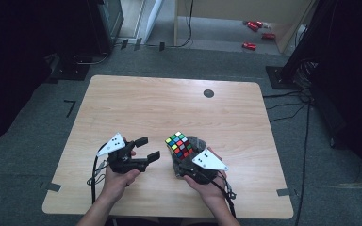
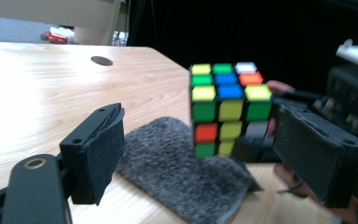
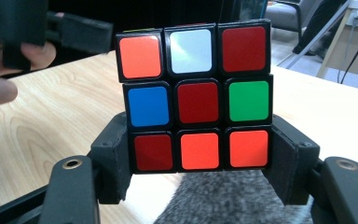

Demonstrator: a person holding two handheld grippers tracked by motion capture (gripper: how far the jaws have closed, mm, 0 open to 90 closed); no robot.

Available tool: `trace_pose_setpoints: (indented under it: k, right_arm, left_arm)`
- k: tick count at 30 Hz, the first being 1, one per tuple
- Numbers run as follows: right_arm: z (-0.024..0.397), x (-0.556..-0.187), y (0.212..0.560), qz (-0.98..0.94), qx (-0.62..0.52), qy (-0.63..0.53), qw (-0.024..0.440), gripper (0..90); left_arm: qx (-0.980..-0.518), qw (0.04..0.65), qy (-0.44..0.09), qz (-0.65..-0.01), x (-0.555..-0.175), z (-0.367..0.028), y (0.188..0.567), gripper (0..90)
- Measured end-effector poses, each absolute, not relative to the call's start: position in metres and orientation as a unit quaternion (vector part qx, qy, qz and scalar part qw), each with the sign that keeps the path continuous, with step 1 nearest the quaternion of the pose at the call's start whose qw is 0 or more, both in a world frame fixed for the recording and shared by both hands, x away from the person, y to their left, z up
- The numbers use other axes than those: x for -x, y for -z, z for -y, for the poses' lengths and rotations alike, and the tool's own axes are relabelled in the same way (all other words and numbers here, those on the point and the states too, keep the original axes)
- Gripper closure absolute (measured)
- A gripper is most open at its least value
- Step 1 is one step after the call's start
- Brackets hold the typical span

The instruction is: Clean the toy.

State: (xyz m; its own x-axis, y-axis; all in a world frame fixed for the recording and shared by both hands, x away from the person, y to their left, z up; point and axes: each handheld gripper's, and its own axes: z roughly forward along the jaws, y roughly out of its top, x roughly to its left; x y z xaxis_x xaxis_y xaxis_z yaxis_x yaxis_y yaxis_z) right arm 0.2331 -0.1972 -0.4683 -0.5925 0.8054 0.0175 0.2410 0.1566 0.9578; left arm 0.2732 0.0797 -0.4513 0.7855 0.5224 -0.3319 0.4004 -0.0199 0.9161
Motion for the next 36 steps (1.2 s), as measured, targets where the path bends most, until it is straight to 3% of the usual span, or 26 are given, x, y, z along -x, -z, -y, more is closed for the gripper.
trace_pose_setpoints:
  k: [8, 12, 25, 36]
  right_arm:
    - [0.207, -0.236, 0.460, -0.706, -0.378, -0.554, 0.227, 34.3]
    - [0.208, -0.235, 0.456, -0.704, -0.382, -0.559, 0.213, 34.2]
    - [0.206, -0.233, 0.452, -0.700, -0.388, -0.572, 0.183, 34.3]
    - [0.200, -0.231, 0.450, -0.703, -0.385, -0.576, 0.163, 34.5]
  left_arm:
    - [-0.750, 0.584, -0.094, -0.296, -0.274, -0.074, 0.461, 18.0]
    - [-0.756, 0.573, -0.114, -0.295, -0.273, -0.070, 0.464, 23.2]
    - [-0.774, 0.558, -0.155, -0.258, -0.271, -0.060, 0.472, 26.1]
    - [-0.799, 0.524, -0.204, -0.213, -0.262, -0.049, 0.476, 21.3]
